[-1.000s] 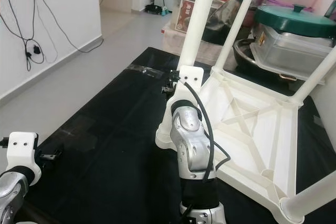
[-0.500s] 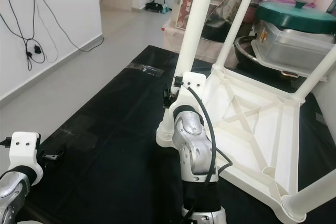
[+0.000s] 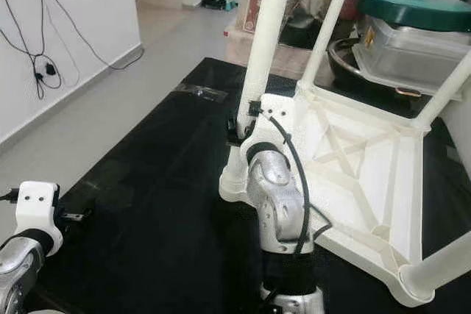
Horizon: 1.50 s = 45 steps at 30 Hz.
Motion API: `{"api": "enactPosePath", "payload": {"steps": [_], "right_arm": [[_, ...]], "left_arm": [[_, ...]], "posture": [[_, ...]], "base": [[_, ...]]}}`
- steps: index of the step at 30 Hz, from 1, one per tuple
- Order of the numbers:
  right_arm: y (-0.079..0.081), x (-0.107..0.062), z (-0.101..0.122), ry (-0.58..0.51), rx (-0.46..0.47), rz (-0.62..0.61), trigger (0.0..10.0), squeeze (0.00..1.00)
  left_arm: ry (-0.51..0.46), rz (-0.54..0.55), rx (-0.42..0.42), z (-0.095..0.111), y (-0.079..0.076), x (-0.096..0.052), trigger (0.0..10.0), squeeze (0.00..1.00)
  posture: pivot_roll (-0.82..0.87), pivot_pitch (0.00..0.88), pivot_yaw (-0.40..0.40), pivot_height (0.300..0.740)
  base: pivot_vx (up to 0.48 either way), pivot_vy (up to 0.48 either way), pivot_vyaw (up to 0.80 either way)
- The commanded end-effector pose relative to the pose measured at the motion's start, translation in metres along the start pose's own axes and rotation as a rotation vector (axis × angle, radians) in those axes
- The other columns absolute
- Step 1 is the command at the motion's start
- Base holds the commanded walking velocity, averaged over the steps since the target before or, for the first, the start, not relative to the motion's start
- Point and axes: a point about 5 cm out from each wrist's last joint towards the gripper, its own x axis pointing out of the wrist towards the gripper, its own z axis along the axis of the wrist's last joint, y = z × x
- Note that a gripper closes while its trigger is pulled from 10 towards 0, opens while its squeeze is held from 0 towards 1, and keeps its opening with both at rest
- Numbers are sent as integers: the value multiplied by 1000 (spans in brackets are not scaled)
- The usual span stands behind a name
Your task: Building children table
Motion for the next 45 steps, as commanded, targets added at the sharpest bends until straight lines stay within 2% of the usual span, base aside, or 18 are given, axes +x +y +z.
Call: {"api": "enactPosePath", "payload": {"steps": [1,3,4,5,8,14,19,20,24,25,26,27,28,29,33,34,40,45], "right_arm": [[-17,5,12,-57,-71,18,10000,1000],[-18,5,13,-61,-89,27,10000,1000],[-21,7,15,-57,-105,56,10000,145],[-22,9,16,-48,-112,93,10000,0],[-23,10,17,-39,-109,133,10000,0],[-18,14,19,-2,-101,355,10000,0],[-11,24,13,29,6,766,10000,0],[-11,26,11,35,18,805,9020,0],[-12,28,9,42,22,832,8824,0],[-13,31,5,60,28,858,4431,0],[-13,31,5,60,28,858,4431,0],[-13,36,1,75,22,884,3569,0],[-13,36,1,75,22,884,3569,0],[-12,41,-3,89,16,894,0,0],[-12,44,-6,99,14,892,0,0],[-18,48,-17,126,10,874,0,0],[-35,50,-31,158,-1,772,0,0],[-49,59,-42,200,-66,449,0,0]], "left_arm": [[7,-7,13,-2,1,1,10000,0],[7,-8,12,-2,0,1,10000,0],[6,-9,13,-2,0,1,10000,0],[6,-10,13,-2,0,1,10000,0],[6,-11,14,-2,0,1,10000,0],[10,-16,19,-3,-1,1,10000,0],[3,-25,25,-1,-4,6,10000,0],[2,-26,26,-1,-4,7,10000,0],[1,-27,27,-1,-4,7,10000,0],[-1,-27,29,0,-4,8,10000,0],[-1,-27,29,0,-4,8,10000,0],[-4,-25,30,0,-3,8,10000,0],[-4,-25,30,0,-3,8,10000,0],[-5,-24,32,0,-3,8,10000,0],[-6,-22,34,0,-3,7,10000,0],[-4,-17,35,-1,-2,5,10000,0],[2,-22,39,-4,-2,4,10000,0],[2,-26,42,-4,-3,5,10000,0]], "posture": [[90,0,-70,740],[90,0,-70,740],[90,0,-73,740],[90,0,-73,740],[91,0,-74,740],[97,0,-80,740],[117,0,-89,740],[117,0,-89,740],[117,0,-89,740],[131,0,-98,740],[131,0,-98,740],[138,0,-105,740],[138,0,-105,740],[146,0,-113,740],[146,0,-113,740],[153,0,-117,740],[145,0,-111,740],[141,0,-113,740]], "base": [[0,0,0],[0,0,0],[0,0,0],[0,0,0],[0,0,0],[0,0,0],[0,0,0],[0,0,0],[0,0,0],[0,0,0],[0,0,0],[0,0,0],[0,0,0],[0,0,0],[0,0,0],[0,0,0],[0,0,0],[0,0,0]]}}
